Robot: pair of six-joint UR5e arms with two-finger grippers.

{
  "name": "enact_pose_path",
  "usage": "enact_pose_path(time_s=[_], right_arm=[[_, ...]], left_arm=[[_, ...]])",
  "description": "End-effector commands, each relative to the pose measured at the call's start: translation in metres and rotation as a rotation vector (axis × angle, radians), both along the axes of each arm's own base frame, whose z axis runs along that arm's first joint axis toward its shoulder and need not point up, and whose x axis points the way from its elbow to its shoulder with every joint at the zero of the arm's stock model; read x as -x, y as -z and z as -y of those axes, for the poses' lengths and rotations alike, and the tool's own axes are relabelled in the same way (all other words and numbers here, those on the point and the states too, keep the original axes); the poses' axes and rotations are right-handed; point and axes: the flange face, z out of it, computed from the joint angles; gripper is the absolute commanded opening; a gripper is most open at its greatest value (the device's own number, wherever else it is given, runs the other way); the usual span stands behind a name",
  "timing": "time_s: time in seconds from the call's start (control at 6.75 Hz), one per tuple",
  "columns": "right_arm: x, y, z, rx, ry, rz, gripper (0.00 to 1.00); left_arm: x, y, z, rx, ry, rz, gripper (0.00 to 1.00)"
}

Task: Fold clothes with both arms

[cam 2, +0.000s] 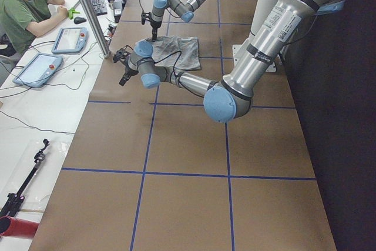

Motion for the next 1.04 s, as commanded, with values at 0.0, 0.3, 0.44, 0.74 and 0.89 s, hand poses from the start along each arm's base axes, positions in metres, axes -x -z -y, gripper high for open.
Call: enact_pose_path(time_s=[0.0, 0.3, 0.44, 0.74, 0.89], right_arm=[[-0.004, -0.017, 0.007, -0.004, 0.023, -0.038, 1.0], [-0.033, -0.043, 0.024, -0.005, 0.028, -0.077, 1.0], [-0.054, -0.061, 0.035, -0.013, 0.041, -0.107, 1.0], [-0.077, -0.087, 0.043, -0.008, 0.04, -0.134, 1.0], [-0.082, -0.079, 0.046, -0.015, 0.034, -0.117, 1.0]], left_arm=[[-0.002, 0.001, -0.001, -0.001, -0.003, -0.001, 1.0], [-0.005, 0.002, -0.003, -0.002, -0.007, -0.002, 1.0], [-0.006, 0.0, -0.004, 0.0, -0.008, -0.002, 1.0], [-0.01, 0.003, -0.006, 0.017, -0.002, -0.022, 1.0], [-0.009, 0.004, -0.007, 0.017, -0.002, -0.023, 1.0]])
